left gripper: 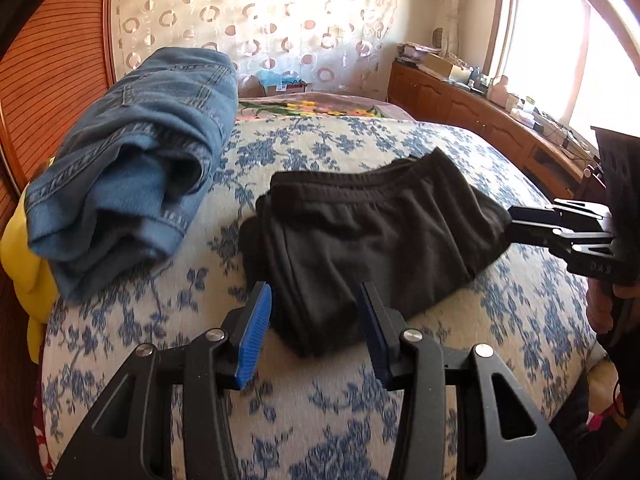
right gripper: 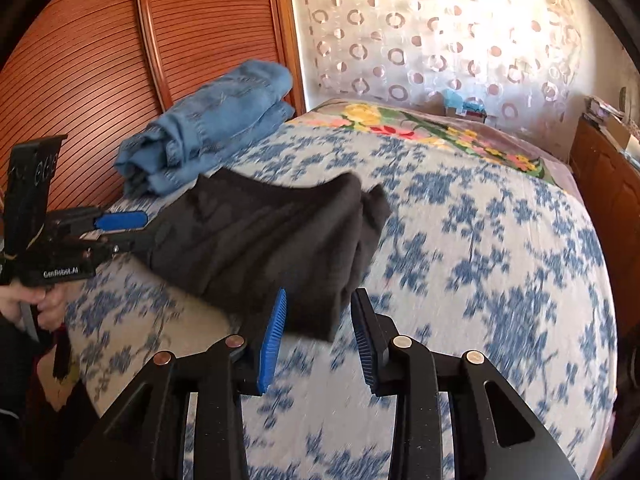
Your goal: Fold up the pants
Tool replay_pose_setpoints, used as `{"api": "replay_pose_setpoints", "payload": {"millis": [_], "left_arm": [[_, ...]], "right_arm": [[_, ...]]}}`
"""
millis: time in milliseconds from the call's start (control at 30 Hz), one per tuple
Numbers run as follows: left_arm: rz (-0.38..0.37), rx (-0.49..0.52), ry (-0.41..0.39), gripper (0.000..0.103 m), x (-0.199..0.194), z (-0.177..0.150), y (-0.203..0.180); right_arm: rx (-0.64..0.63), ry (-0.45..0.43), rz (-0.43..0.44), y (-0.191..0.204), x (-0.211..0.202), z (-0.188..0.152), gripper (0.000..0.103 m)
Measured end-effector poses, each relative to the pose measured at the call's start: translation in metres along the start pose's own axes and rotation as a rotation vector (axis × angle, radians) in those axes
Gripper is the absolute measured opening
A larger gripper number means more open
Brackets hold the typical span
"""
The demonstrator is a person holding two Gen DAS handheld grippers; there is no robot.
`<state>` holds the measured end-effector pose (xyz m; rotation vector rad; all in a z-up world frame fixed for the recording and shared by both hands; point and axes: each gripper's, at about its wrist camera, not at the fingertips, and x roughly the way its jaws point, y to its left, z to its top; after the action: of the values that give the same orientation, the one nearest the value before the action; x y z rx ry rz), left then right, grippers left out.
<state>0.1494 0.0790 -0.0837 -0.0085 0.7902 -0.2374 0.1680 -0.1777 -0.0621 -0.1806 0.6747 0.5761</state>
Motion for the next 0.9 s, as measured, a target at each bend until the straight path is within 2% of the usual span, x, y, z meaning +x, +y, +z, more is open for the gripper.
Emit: {"api": "replay_pose_setpoints", "payload": {"millis": [367, 667, 700, 800, 900], "left_arm": [[0.010, 0.017, 0.026, 0.044, 0.001, -0.015, -0.001], [-0.007, 0.040, 0.039, 0.025, 0.006, -0.021, -0.001], [-0.009, 0.041, 0.037, 0.022, 0.005, -0.020, 0.000], [-0.014, 0.035, 0.031, 0.014, 0.003, -0.019, 0.002], [-0.016, 0.033, 0.012, 0.011, -0.002, -0.017, 0.003]], "right_arm": [[-0.040, 0.051, -0.009, 0.009, 0.008, -0.003, 0.035], [-0.052, 0.088, 0.003, 0.008, 0.024, -0.001, 0.035], [-0.048, 0.086, 0.007, 0.006, 0.024, -0.001, 0.028], [-0.032, 0.071, 0.036, 0.002, 0.021, 0.000, 0.019], [-0.026, 0.050, 0.042, -0.001, 0.011, -0.001, 0.016]]}}
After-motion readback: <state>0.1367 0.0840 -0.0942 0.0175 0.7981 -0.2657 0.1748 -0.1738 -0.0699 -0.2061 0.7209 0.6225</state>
